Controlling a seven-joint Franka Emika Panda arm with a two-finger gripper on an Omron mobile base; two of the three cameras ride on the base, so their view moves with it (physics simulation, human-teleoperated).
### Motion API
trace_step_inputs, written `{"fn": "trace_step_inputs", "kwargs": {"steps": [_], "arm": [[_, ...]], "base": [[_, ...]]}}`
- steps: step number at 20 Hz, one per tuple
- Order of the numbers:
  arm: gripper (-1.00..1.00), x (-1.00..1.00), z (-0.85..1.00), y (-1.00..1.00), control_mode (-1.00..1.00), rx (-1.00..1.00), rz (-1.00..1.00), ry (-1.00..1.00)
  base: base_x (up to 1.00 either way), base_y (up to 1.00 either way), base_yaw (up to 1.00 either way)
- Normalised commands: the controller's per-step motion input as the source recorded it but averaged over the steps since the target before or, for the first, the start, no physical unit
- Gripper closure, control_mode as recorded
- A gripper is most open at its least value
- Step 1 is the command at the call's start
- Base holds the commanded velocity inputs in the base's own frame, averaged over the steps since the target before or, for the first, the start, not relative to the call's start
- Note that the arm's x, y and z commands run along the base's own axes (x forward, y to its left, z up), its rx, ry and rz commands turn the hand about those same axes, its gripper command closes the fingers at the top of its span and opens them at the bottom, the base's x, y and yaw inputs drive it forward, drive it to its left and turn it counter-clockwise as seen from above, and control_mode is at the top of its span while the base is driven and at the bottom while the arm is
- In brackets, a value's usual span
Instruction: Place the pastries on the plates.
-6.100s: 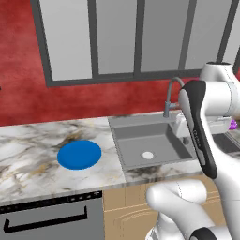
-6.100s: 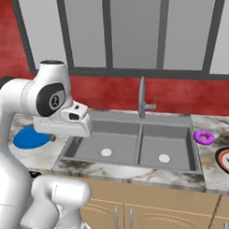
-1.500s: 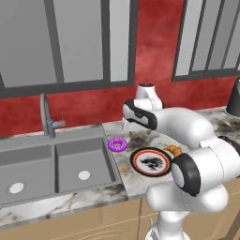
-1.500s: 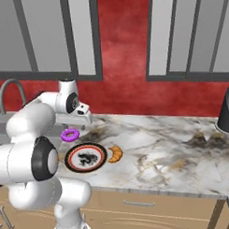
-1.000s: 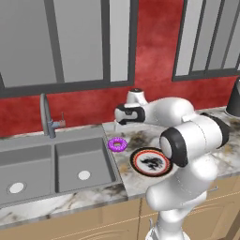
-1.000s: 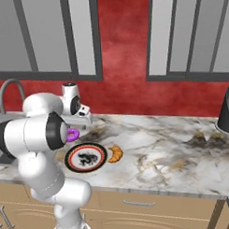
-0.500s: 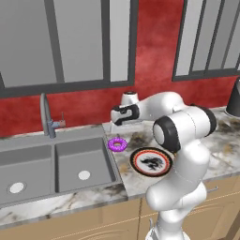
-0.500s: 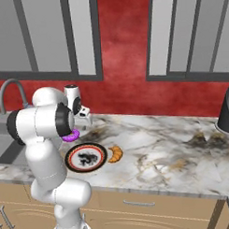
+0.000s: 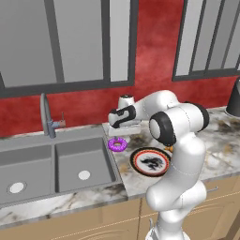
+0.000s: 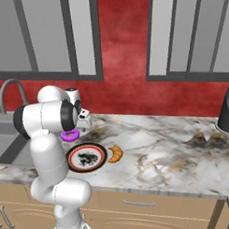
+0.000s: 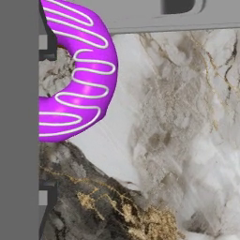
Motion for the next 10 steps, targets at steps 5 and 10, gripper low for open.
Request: {"fn": "trace_step_inputs", "kwargs": {"steps": [5,10], "arm": [[-1.0,-0.02,-0.01,0.0,-1.0,0.0,0.0,0.0],[-1.0,-0.02,-0.02,0.0,-1.0,0.0,0.0,0.0]], "base": [[0.0,0.0,0.0],[0.0,0.0,0.0]]}}
